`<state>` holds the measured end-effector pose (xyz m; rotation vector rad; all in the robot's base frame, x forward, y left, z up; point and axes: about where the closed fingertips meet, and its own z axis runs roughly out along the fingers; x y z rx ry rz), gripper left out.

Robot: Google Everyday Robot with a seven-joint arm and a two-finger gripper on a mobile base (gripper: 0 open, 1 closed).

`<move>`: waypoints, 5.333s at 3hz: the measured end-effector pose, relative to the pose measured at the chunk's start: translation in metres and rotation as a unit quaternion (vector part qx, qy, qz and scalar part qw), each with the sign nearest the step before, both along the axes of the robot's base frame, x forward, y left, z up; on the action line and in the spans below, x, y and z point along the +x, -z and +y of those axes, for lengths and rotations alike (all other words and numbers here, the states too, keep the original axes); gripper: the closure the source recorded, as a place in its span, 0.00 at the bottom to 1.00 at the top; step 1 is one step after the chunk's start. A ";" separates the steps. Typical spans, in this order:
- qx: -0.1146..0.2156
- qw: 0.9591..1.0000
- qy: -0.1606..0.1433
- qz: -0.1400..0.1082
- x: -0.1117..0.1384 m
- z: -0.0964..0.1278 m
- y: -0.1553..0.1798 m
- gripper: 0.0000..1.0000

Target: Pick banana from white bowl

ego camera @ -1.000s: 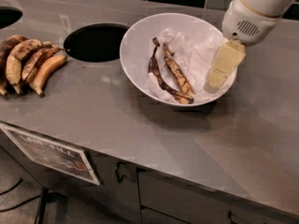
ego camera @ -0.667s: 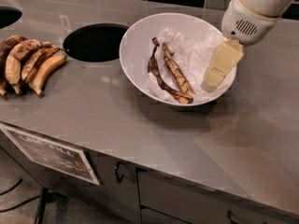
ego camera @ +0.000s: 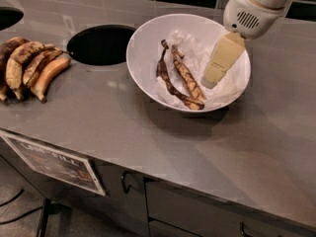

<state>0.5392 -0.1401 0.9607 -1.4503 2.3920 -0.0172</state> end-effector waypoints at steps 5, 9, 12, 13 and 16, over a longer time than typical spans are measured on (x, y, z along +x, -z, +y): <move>0.031 0.999 0.037 -0.017 0.016 0.026 0.006 0.00; 0.050 0.990 0.121 -0.045 0.047 0.045 0.045 0.29; 0.045 0.989 0.134 -0.036 0.052 0.042 0.062 0.49; 0.044 0.990 0.131 -0.031 0.057 0.045 0.068 0.49; 0.045 0.991 0.128 -0.017 0.063 0.050 0.084 0.48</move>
Offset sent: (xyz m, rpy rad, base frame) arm 0.0169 0.0276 -0.0022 0.0430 -0.0243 -0.0916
